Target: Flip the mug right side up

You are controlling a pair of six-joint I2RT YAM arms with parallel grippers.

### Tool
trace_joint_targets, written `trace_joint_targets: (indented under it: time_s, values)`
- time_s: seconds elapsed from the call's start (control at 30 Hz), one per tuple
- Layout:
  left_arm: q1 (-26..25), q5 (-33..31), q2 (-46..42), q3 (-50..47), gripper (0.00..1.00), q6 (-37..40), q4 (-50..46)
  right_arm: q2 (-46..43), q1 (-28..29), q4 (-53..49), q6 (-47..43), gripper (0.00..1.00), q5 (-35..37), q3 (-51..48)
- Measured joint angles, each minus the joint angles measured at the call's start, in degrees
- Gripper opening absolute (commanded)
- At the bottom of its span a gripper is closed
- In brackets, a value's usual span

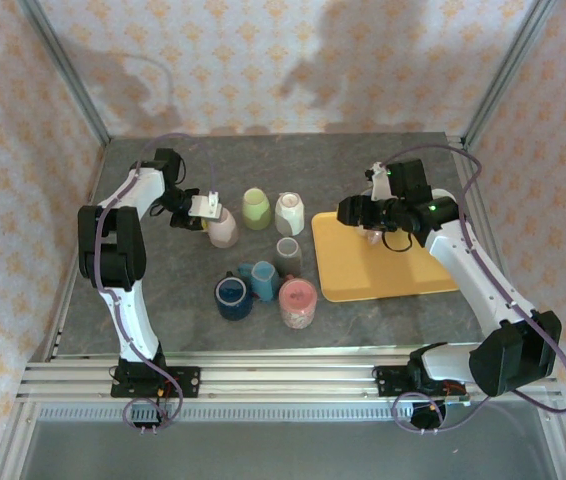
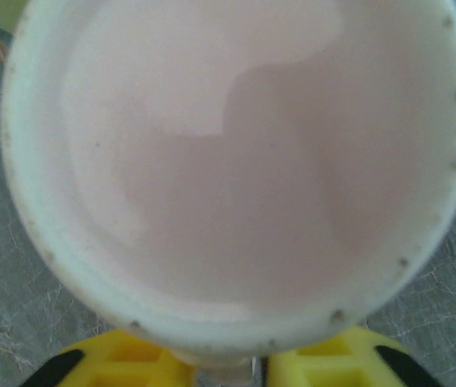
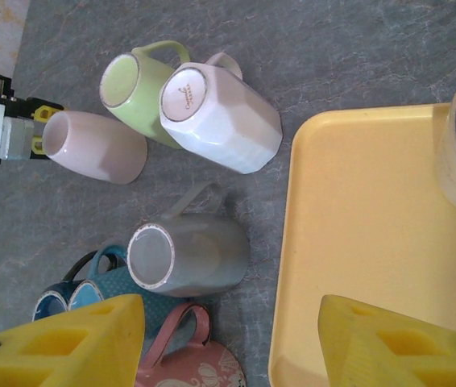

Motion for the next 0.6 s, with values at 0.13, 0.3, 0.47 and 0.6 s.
trace_joint_targets:
  time_s: [0.13, 0.3, 0.47, 0.6]
  values:
    - [0.00, 0.04, 0.00, -0.02, 0.07, 0.00, -0.15, 0.00, 0.00, 0.00, 0.02, 0.59, 0.00, -0.02]
    - [0.00, 0.07, -0.79, -1.14, 0.00, -3.41, 0.37, 0.00, 0.00, 0.00, 0.02, 0.59, 0.00, 0.00]
    - [0.00, -0.07, -3.65, -3.80, 0.00, -10.51, 0.59, 0.00, 0.00, 0.02, 0.02, 0.59, 0.00, -0.02]
    - [0.00, -0.98, -6.14, -4.15, 0.00, -16.55, 0.52, 0.00, 0.00, 0.04, 0.04, 0.59, -0.02, -0.02]
